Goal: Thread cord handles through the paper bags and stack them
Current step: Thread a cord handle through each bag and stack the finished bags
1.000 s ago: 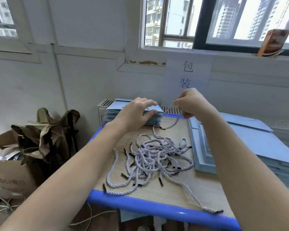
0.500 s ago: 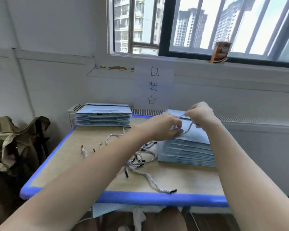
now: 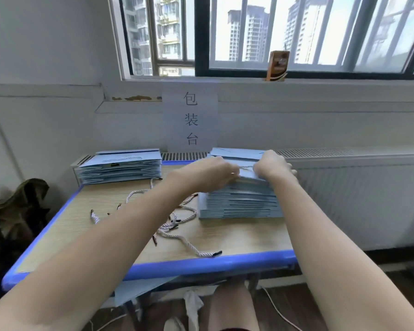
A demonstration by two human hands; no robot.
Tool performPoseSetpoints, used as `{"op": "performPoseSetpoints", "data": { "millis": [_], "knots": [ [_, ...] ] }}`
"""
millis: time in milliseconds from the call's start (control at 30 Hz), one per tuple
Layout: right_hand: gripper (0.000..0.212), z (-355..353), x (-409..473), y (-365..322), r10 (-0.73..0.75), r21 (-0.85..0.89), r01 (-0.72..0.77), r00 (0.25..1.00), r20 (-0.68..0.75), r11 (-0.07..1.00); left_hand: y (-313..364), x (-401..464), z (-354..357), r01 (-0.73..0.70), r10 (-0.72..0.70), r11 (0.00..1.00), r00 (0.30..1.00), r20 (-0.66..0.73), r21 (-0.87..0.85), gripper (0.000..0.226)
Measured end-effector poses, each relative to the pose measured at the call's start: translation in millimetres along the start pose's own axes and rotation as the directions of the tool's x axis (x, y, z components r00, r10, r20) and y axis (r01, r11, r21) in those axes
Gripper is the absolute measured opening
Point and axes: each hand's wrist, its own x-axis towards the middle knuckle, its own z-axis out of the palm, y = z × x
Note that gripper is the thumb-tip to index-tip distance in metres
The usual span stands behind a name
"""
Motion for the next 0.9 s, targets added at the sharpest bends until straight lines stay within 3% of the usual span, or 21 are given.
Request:
{"op": "performPoseSetpoints", "data": {
  "millis": [67, 200, 267, 367, 433, 600, 700, 800, 900],
  "knots": [
    [0.034, -1, -5, -3, -0.024, 0.025, 0.024, 1.0, -0.009, 0.999, 0, -4, -2, 0.001, 0.0, 0.995, 1.0, -0.012, 0.104, 0.023],
    [0.029, -7, -12, -12, -0.032, 0.182, 0.036, 0.999, -0.029, 0.983, -11, -13, -1, 0.064, -0.062, 0.998, 0.991, -0.115, 0.017, 0.027],
    [0.029, -9, -13, -18, -0.042, 0.281, 0.058, 0.997, -0.064, 0.958, -17, -13, -7, 0.087, -0.07, 0.993, 0.977, -0.202, 0.075, 0.037],
    [0.026, -8, -14, -30, -0.059, 0.428, 0.119, 0.987, -0.149, 0.896, -23, -14, -24, 0.048, 0.073, 0.97, 0.878, -0.473, 0.239, 0.047],
    [0.021, -7, -16, -43, -0.089, 0.522, 0.187, 0.974, -0.207, 0.832, -31, -17, -36, 0.094, 0.126, 0.938, 0.806, -0.579, 0.335, 0.045],
    [0.012, 12, -25, -90, -0.175, 0.646, 0.339, 0.936, -0.305, 0.684, -63, -49, -54, 0.255, 0.102, 0.863, 0.757, -0.645, 0.436, 0.043],
    [0.013, 30, -28, -113, -0.256, 0.702, 0.366, 0.93, -0.263, 0.611, -98, -82, -44, 0.335, 0.046, 0.85, 0.722, -0.691, 0.407, 0.049],
    [0.015, 46, -31, -129, -0.315, 0.717, 0.374, 0.923, -0.222, 0.588, -124, -113, -28, 0.426, -0.149, 0.838, 0.78, -0.607, 0.341, 0.057],
    [0.017, 64, -27, -144, -0.337, 0.707, 0.349, 0.927, -0.164, 0.615, -135, -129, -14, 0.585, -0.505, 0.773, 0.802, -0.318, 0.245, 0.045]
  ]
}}
